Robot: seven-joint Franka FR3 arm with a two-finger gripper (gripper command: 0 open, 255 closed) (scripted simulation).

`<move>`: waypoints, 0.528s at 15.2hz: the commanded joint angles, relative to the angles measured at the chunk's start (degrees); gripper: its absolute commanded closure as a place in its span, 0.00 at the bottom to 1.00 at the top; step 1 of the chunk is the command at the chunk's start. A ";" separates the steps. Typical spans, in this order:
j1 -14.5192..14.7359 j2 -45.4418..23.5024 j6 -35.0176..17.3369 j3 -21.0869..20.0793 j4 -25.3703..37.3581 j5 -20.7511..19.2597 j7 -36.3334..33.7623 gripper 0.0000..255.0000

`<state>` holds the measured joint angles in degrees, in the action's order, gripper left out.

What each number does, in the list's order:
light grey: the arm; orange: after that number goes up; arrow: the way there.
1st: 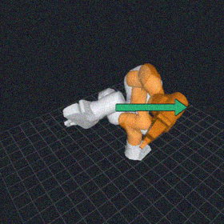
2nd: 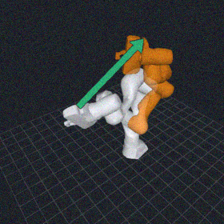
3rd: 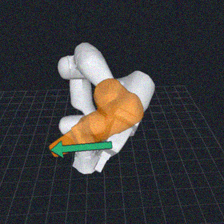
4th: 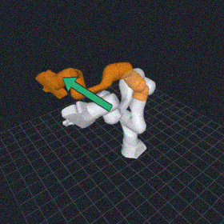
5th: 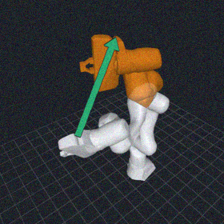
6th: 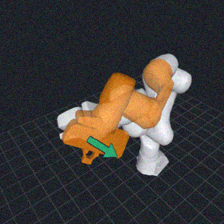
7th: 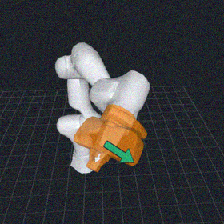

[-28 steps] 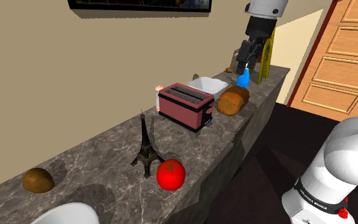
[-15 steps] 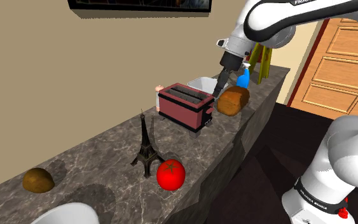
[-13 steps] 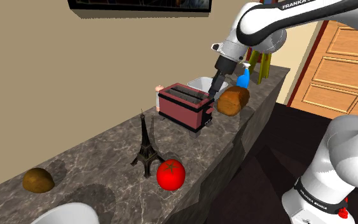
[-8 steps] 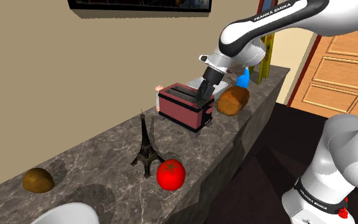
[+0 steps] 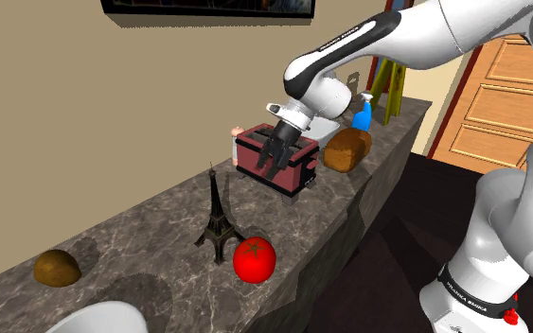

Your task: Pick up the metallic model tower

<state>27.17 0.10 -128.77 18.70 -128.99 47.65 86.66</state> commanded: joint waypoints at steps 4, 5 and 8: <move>0.50 -10.31 4.70 -2.09 7.90 9.58 15.17 0.00; 0.46 -12.19 5.71 -2.73 9.53 10.92 17.59 0.00; 0.24 -17.52 8.67 -4.87 14.51 14.08 24.09 0.00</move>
<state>27.44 -15.64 -121.00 14.61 -115.95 60.46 108.16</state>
